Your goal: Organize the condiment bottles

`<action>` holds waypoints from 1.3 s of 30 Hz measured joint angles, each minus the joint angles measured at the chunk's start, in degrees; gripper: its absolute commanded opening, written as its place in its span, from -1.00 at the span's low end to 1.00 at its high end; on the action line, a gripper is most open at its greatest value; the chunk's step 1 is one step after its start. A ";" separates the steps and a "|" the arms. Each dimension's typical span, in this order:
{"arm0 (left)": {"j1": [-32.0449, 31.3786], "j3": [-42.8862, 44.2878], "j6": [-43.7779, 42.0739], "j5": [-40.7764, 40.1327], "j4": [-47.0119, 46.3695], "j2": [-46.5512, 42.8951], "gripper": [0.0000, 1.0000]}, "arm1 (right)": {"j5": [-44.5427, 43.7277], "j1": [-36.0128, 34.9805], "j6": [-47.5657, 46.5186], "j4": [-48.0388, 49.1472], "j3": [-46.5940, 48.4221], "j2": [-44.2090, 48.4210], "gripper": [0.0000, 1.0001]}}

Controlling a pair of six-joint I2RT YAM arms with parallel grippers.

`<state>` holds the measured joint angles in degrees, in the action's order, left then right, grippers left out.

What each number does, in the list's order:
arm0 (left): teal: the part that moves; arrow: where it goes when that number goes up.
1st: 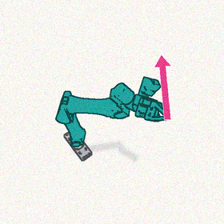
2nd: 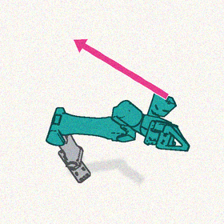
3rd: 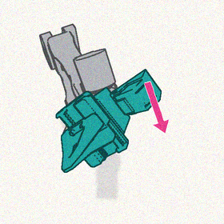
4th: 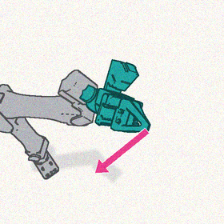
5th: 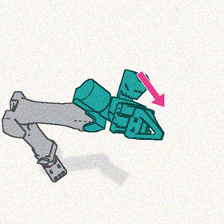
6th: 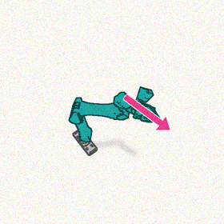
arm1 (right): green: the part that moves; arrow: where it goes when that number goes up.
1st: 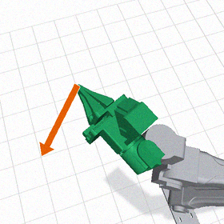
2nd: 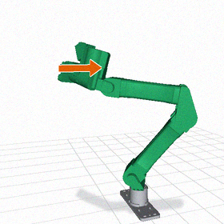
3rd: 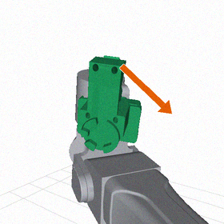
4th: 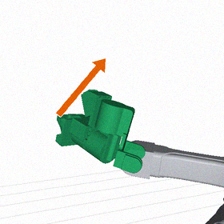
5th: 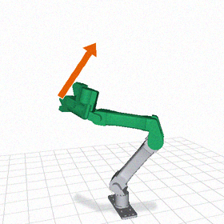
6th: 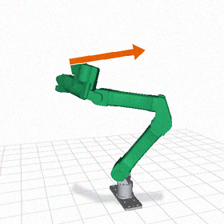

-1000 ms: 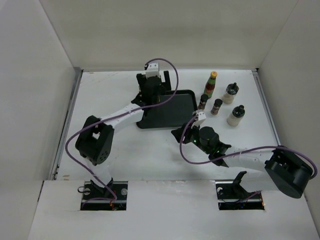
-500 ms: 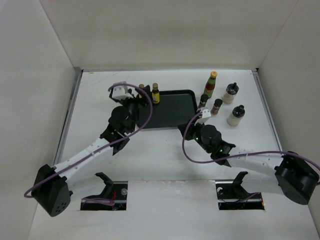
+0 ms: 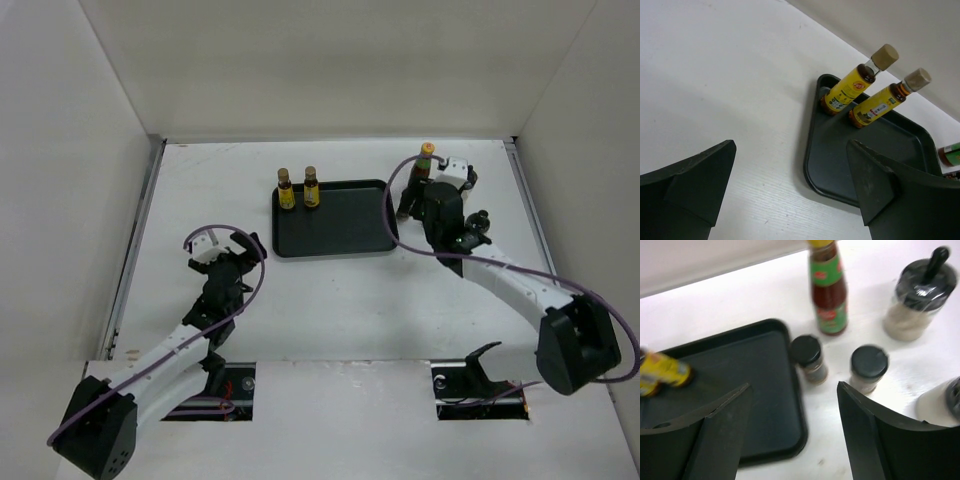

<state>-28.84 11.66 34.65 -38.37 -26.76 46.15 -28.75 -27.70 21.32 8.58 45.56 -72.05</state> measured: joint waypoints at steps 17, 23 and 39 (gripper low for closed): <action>0.33 -2.95 4.85 3.52 -5.66 4.87 1.00 | 6.71 7.61 -4.50 -5.25 16.13 -22.86 0.32; 0.85 -2.95 5.25 4.46 -6.64 5.40 1.00 | 7.19 7.76 -5.14 -5.22 18.69 -26.27 0.13; 1.09 -2.95 5.77 5.16 -7.54 6.43 1.00 | 5.03 6.32 -7.17 -7.48 20.31 -23.47 -0.31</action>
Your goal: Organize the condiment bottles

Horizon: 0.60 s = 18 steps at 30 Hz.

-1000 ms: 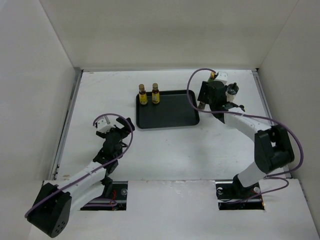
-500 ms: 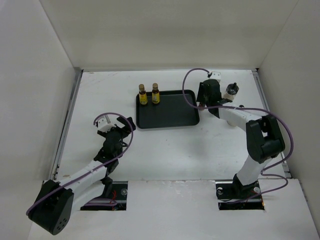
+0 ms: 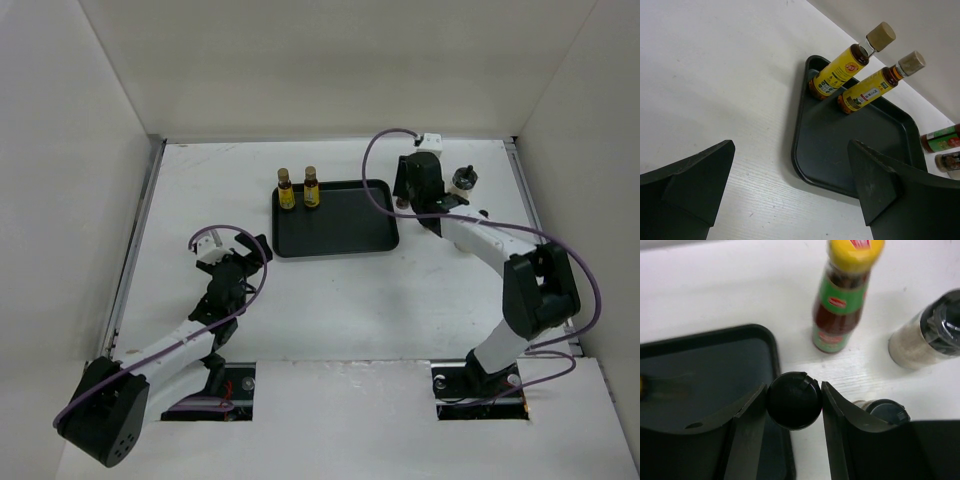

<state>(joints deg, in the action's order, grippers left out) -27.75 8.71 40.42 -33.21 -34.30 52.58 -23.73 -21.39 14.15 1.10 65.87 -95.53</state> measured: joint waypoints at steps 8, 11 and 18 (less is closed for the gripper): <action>0.81 -0.28 0.63 -0.46 -0.02 -0.09 1.00 | 0.37 -13.60 0.68 2.73 5.42 2.23 -0.32; 2.54 -0.92 2.19 -0.72 0.70 -0.94 1.00 | 1.53 -20.20 1.11 4.50 7.61 -1.27 -0.31; 7.15 -1.40 6.62 0.00 3.39 -1.46 1.00 | 4.68 -29.90 1.29 4.92 14.56 -12.76 -0.31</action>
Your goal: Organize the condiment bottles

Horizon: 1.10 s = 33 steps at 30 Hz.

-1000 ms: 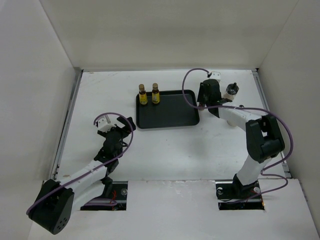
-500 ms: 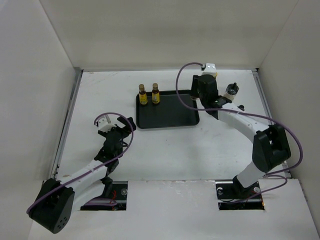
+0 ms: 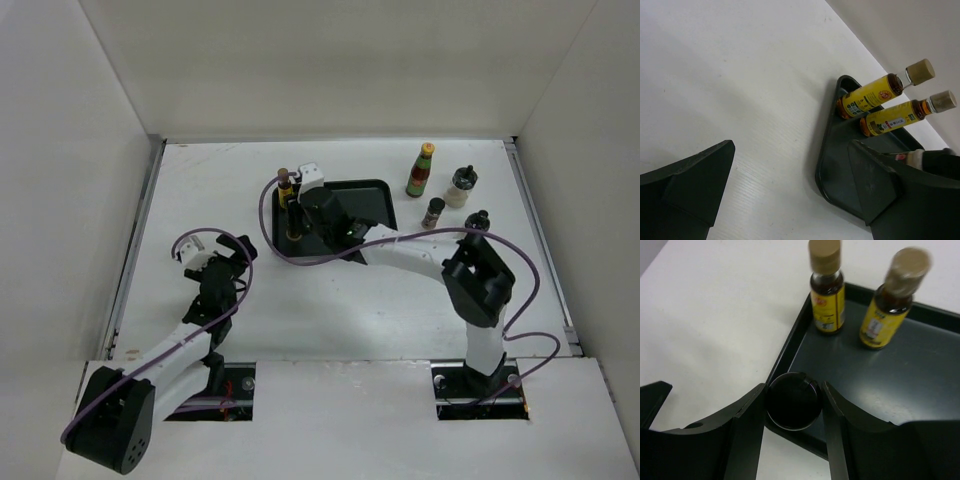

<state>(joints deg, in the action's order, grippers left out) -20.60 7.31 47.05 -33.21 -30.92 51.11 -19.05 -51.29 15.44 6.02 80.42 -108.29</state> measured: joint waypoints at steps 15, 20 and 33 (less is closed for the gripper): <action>0.76 -0.24 1.90 3.30 0.44 0.17 1.00 | 0.26 -2.71 -0.02 0.85 1.51 -6.51 0.25; 1.09 -0.24 1.92 3.50 0.44 0.15 1.00 | 0.57 -2.80 -0.02 0.66 0.74 -5.18 0.50; 1.09 -0.37 1.92 4.20 0.35 0.11 1.00 | -9.99 22.45 0.94 3.76 -22.45 24.28 0.55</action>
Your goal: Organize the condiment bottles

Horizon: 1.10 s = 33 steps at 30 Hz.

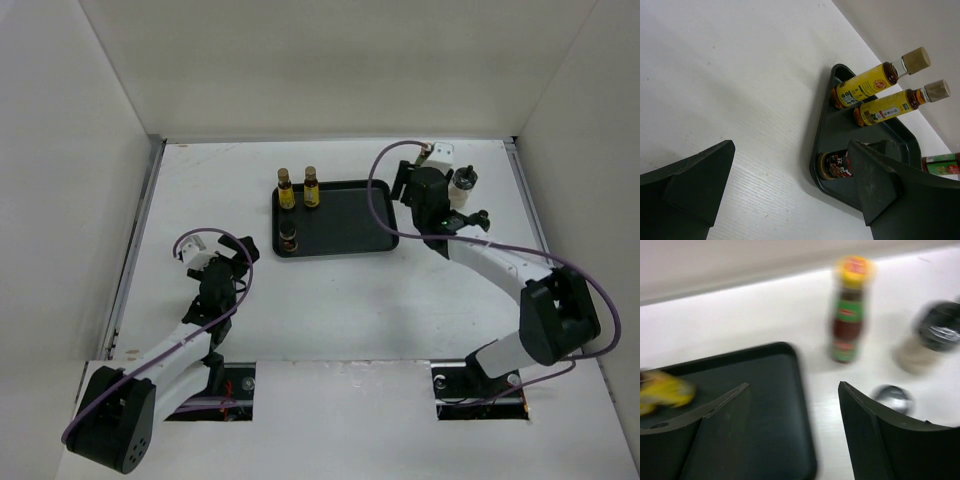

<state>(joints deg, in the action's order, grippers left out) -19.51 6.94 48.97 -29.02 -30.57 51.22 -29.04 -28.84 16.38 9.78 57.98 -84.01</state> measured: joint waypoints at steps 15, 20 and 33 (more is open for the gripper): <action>0.02 -0.07 -0.02 1.36 -0.46 1.90 1.00 | -3.74 12.70 0.07 -3.78 -3.39 -7.02 0.43; 0.04 -0.07 0.00 1.64 -0.63 2.69 1.00 | -2.97 13.07 0.96 -3.85 -3.39 -9.53 -0.07; 0.37 -0.07 -0.02 1.84 -0.96 2.47 1.00 | -3.32 1.31 -1.36 -1.36 -1.95 -5.44 -0.23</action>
<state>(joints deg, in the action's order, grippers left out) -19.14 6.87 48.95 -27.18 -31.53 53.69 -32.36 -27.53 15.03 8.43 56.03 -89.45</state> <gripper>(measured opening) 0.997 0.523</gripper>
